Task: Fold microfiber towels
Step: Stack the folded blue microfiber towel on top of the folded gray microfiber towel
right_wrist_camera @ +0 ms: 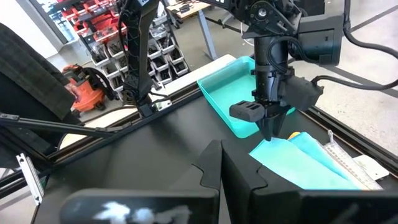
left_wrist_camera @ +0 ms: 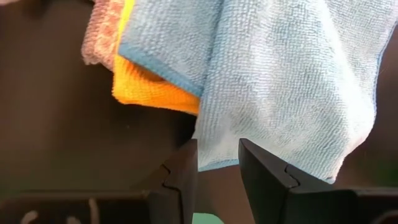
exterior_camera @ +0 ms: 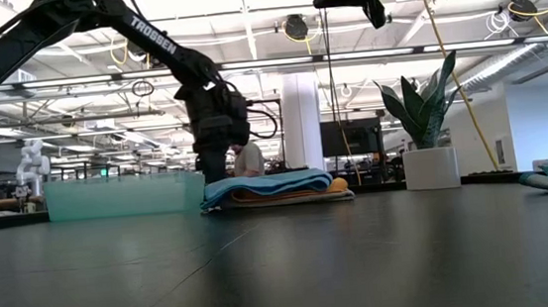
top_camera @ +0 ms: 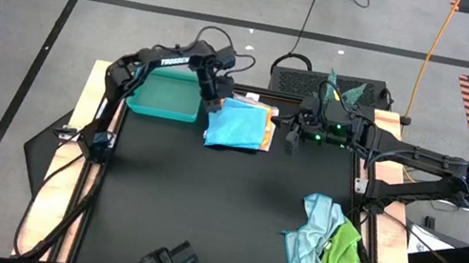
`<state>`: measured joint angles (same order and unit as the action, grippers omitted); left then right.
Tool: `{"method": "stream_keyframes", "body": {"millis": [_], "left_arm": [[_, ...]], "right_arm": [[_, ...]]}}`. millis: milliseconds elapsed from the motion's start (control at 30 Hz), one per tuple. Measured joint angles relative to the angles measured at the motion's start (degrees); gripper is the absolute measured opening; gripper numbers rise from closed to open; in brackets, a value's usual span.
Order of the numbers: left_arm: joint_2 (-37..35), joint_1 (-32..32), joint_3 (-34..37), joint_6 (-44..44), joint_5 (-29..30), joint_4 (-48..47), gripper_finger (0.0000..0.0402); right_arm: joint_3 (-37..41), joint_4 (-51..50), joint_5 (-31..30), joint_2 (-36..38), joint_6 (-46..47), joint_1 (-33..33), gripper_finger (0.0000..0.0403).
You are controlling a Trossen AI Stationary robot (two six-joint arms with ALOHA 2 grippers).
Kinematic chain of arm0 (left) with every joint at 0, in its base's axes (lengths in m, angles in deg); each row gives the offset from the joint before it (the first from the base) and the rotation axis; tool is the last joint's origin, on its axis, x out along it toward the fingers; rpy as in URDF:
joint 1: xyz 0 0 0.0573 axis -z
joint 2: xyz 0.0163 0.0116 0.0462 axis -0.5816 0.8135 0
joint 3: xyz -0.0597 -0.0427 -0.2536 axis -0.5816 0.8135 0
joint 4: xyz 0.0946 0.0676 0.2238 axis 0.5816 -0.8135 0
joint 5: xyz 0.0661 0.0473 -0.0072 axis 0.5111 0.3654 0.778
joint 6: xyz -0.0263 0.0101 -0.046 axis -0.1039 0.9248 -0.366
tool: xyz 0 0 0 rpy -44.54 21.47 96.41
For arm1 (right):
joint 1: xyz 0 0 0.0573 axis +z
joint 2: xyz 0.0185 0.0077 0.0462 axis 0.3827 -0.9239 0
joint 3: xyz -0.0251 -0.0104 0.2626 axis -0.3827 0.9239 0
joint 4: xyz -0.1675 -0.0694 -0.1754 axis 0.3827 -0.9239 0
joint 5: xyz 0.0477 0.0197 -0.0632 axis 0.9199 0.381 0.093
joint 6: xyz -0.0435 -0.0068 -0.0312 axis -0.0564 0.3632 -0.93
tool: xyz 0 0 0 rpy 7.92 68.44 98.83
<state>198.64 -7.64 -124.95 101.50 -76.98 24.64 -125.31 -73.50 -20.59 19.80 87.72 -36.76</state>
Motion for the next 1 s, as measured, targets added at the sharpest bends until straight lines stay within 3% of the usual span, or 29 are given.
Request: {"method": "stream_keyframes", "body": {"millis": [1000], "left_arm": [[2.2,2.2,-0.1,-0.4,3.9,1.3,0.0118]], "right_arm": [[0.0,0.0,1.3,0.0,-0.2,0.0,0.0]]}}
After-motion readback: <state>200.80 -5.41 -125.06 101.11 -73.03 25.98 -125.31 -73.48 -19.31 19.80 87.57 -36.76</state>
